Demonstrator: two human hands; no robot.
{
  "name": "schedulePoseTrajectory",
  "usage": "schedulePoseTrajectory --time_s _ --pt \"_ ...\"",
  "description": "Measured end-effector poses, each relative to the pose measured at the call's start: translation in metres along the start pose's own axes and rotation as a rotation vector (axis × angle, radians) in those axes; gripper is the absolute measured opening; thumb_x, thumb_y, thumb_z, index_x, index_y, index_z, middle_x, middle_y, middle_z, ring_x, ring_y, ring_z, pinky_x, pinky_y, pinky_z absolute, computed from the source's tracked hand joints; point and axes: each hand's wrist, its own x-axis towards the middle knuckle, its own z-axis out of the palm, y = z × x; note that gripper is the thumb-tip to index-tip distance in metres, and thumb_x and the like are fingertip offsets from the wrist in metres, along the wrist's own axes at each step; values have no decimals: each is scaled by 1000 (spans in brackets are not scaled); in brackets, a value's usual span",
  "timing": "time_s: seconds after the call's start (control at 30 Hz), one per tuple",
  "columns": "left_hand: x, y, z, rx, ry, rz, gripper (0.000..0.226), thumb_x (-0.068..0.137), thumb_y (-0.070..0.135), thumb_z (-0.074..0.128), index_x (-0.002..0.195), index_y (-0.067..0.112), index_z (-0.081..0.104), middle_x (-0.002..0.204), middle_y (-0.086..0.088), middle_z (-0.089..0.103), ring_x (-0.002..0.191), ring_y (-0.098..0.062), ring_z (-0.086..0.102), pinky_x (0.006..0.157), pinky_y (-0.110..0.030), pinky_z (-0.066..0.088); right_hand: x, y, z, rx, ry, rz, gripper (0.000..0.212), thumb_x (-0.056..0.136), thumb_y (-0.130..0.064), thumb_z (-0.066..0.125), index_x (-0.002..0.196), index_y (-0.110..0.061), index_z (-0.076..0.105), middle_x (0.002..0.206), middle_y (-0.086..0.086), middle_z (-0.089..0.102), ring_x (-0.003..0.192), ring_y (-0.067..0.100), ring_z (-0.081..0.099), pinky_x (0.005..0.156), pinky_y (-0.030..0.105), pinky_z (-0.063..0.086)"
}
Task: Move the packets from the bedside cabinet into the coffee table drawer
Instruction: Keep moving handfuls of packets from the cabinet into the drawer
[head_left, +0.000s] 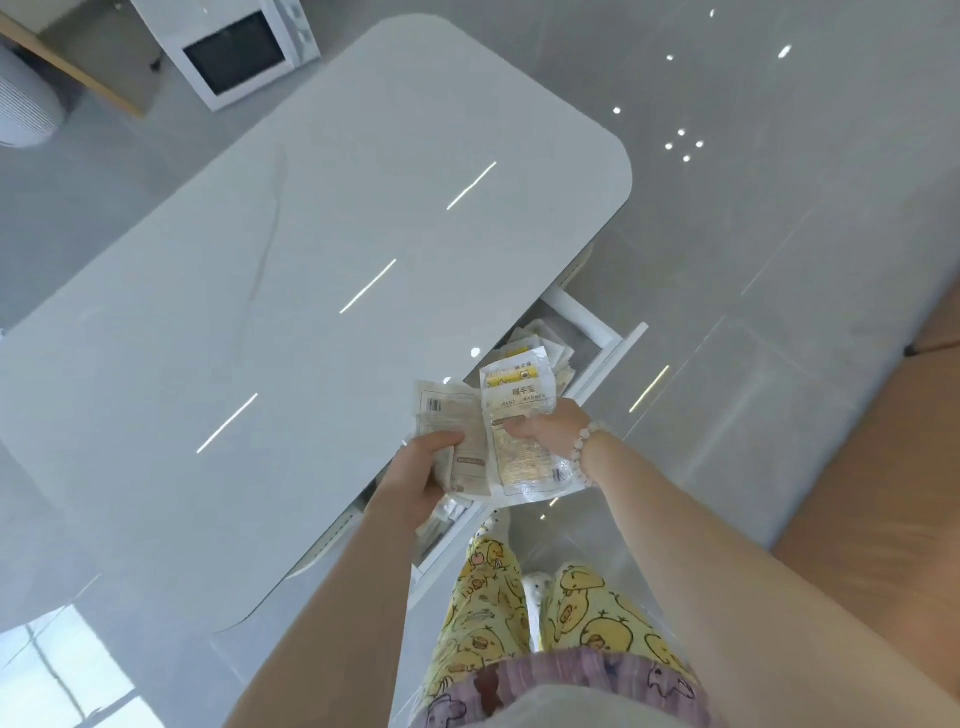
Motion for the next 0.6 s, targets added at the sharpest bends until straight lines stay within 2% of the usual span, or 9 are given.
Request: schedulePoseTrajectory --time_s 0.13,0.2,0.27,0.33,0.43,0.6 --pt "26 2 10 19 18 -31 36 86 0 55 121 5 58 111 -16 67 100 -32 65 84 -44 54 16 -1 -9 -11 -5 2 35 91 -22 60 125 -13 59 123 5 62 101 18 56 77 21 44" --pt "42 -2 12 19 40 -64 39 85 1 56 124 5 57 117 -18 65 107 -34 63 88 -47 52 29 2 -16 -49 -6 19 36 92 -23 59 127 -13 57 124 5 61 110 22 57 82 23 43" --pt "62 -6 14 14 66 -96 38 86 1 56 124 5 57 120 -18 64 110 -35 61 94 -50 50 51 8 -20 -74 -8 41 34 93 -24 58 125 -12 58 123 7 62 111 24 57 85 26 44" --pt "82 -14 16 7 91 -122 32 85 0 57 116 7 60 118 -18 65 110 -35 61 98 -52 47 76 20 -22 -97 -2 85 33 91 -24 60 121 -11 60 119 8 64 102 23 60 82 27 46" --pt "117 -33 16 14 146 -185 31 83 0 60 113 8 62 117 -17 66 110 -34 62 99 -53 46 116 42 -22 -115 13 152 31 88 -26 64 116 -14 63 114 6 66 88 17 57 66 20 45" --pt "192 -61 10 -15 195 -236 39 77 5 67 116 6 62 113 -15 69 107 -32 64 98 -51 48 197 70 -20 -190 -3 231 25 87 -26 64 108 -12 65 106 7 67 89 21 58 78 27 46"
